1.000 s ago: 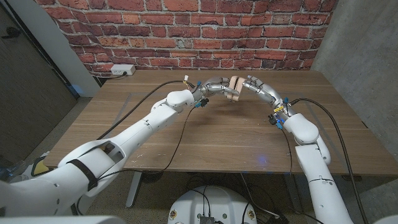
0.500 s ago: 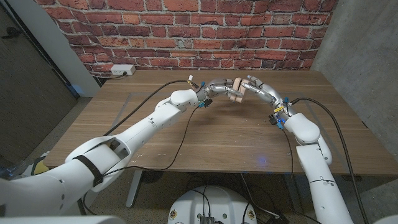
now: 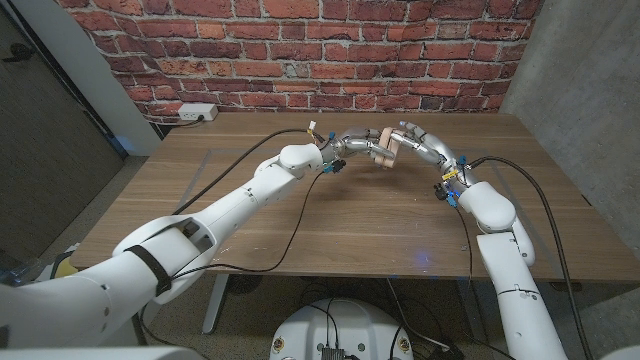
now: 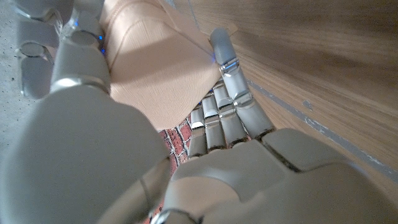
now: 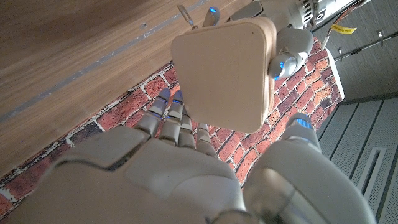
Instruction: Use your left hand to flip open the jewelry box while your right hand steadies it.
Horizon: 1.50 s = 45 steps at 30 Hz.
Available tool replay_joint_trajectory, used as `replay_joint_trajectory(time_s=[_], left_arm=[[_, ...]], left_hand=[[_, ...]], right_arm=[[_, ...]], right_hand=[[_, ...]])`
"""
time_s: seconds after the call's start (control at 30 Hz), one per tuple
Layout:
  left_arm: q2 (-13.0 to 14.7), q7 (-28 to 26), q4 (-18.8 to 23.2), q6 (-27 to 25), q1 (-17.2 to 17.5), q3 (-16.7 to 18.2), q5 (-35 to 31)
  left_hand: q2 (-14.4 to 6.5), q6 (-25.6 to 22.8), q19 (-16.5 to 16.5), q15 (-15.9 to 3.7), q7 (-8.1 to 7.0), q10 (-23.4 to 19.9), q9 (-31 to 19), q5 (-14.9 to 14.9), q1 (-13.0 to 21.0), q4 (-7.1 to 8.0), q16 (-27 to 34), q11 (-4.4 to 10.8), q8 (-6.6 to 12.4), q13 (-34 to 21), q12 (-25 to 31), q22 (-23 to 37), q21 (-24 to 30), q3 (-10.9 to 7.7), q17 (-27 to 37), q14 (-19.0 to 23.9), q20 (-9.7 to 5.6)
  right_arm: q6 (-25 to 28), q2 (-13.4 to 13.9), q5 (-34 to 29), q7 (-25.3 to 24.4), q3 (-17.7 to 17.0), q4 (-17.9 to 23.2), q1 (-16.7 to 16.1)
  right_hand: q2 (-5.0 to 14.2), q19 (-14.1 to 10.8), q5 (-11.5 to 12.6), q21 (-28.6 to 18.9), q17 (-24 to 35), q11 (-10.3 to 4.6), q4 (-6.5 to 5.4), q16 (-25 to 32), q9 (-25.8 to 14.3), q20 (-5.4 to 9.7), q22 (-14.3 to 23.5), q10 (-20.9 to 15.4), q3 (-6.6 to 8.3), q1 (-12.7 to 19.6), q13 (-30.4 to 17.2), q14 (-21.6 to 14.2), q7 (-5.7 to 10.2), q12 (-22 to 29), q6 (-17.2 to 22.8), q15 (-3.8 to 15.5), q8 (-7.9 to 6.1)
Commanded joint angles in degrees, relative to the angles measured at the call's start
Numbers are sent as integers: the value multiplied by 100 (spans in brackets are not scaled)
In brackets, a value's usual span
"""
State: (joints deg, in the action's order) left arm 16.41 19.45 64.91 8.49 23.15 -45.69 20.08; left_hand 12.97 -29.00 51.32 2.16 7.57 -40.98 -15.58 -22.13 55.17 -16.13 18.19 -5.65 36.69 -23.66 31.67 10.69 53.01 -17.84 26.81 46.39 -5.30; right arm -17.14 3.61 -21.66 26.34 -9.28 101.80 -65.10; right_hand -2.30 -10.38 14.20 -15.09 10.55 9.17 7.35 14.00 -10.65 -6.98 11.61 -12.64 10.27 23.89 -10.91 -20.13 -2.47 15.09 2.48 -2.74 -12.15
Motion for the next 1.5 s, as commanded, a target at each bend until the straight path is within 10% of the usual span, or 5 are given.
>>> replay_joint_trajectory(time_s=[0.03, 0.43, 0.97, 1.3, 1.5], left_arm=[[-111, 7, -117, 79, -53, -21, -10], [-164, -20, -235, 134, -76, 10, 9], [-224, -137, -275, 246, 9, 184, 193], [-195, -207, -228, 311, 83, 262, 253], [-113, -278, -73, 322, 175, 305, 263]], left_hand=[[-1313, -2649, -186, -1527, -708, -2033, -21, -44, 1258, 812, 15, 1446, 17, -474, 82, -9, 48, -869, 34, 3211, -487], [-1306, -2621, -212, -1527, -704, -2031, -34, -53, 1240, 817, 4, 1466, 0, -485, 69, -11, 87, -907, 61, 3214, -490], [-1294, -2635, -237, -1530, -705, -2036, -52, -64, 1228, 815, -8, 1468, -1, -505, 62, -12, 139, -953, 92, 3220, -488], [-1287, -2617, -252, -1528, -721, -2037, -59, -69, 1212, 820, -15, 1464, -13, -510, 53, -13, 168, -976, 110, 3221, -487], [-1282, -2629, -265, -1528, -718, -2030, -52, -72, 1208, 818, -20, 1477, -18, -519, 48, -14, 186, -994, 121, 3223, -490]], right_arm=[[106, 73, 52, 221, 60, -57, 103], [45, 108, -106, 99, 98, -72, 125], [200, 161, -279, 132, 172, -38, 212], [140, 110, 345, 375, 148, -439, 401], [23, 48, 1019, 618, 78, -801, 528]], right_hand=[[-12, -93, 28, -43, 13, -229, -9, 28, -16, -32, 37, -379, -19, 55, -3, -142, 25, 45, 105, -27, -45], [177, -606, 54, -263, 49, -640, -22, 279, -14, 121, 99, -1745, -47, 257, -19, -1669, 26, 376, 919, 698, -169], [493, -1350, 91, -687, 233, -847, 248, 519, -19, 454, 199, -2175, 315, 1403, -36, -2619, 119, 392, 1530, 1309, -199], [786, -1392, 72, -900, 427, -943, -142, 627, -17, 1163, 341, -2259, 203, 1186, -24, -3002, 276, 310, 1719, 1526, -130], [796, -1260, 137, -1000, 441, -748, -572, 410, -20, 909, 431, -2241, -136, 540, -16, -2787, 193, 234, 1695, 1134, -22]])
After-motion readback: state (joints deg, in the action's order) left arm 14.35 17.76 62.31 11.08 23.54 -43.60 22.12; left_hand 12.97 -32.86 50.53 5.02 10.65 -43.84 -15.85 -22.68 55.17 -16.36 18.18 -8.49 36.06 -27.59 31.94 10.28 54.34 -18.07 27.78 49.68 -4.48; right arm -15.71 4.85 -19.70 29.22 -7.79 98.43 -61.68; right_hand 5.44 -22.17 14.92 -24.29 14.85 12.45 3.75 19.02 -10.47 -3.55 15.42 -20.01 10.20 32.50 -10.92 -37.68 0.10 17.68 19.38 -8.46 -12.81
